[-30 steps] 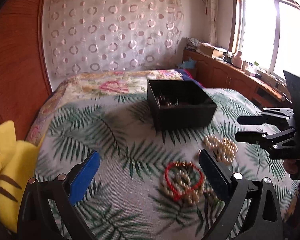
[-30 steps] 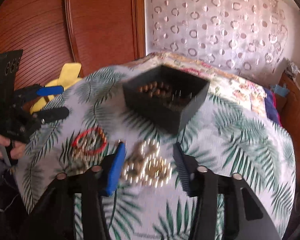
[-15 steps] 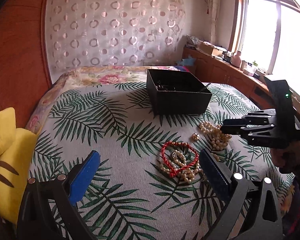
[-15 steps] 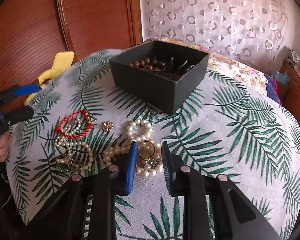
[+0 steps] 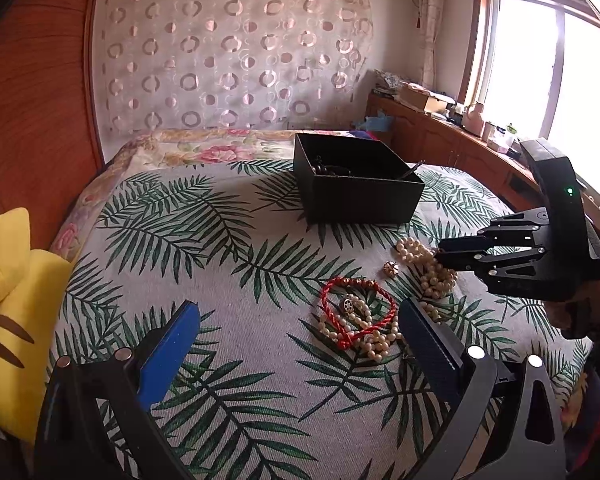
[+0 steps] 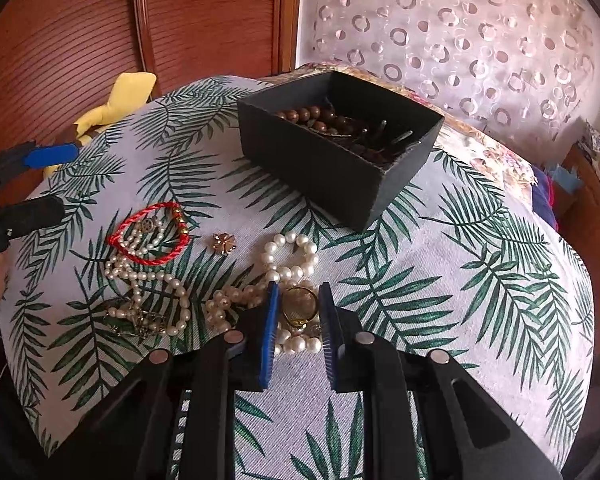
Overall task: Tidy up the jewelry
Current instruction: 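Move the right gripper toward the pearls and gold ring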
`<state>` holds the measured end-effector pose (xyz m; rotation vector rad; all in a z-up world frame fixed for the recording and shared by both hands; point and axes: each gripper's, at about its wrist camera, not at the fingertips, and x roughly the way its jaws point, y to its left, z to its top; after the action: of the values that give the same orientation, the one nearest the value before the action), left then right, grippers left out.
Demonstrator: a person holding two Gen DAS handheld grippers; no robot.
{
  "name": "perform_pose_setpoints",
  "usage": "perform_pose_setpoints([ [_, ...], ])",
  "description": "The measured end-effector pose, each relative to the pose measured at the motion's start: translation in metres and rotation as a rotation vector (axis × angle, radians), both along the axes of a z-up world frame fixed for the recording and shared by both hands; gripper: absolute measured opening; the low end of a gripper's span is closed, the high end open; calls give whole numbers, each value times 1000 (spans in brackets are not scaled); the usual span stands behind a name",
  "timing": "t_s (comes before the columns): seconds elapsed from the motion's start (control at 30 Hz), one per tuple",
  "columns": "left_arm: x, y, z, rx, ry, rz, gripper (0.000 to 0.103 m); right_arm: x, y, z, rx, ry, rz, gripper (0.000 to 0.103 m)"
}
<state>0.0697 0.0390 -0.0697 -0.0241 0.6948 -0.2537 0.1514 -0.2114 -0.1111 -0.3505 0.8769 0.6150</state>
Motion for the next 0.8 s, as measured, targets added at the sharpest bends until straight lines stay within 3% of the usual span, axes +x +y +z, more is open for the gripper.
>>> perform_pose_setpoints([
  [0.37, 9, -4, -8, 18, 42, -20, 96, -14, -29, 25, 99, -53, -44, 22],
  [0.43, 13, -4, -11, 8, 67, -38, 86, -17, -34, 30, 110, -61, -49, 22],
  [0.5, 20, -2, -15, 2, 101, -46, 63, -20, -39, 34, 121, -66, -52, 22],
  [0.57, 27, -2, -18, -10, 130, -62, 51, -23, -42, 35, 129, -67, -53, 22],
  [0.7, 46, -6, -25, -11, 189, -98, 33, -29, -41, 33, 133, -67, -47, 22],
  [0.8, 57, -15, -28, 14, 220, -133, 27, -31, -39, 33, 136, -68, -42, 22],
])
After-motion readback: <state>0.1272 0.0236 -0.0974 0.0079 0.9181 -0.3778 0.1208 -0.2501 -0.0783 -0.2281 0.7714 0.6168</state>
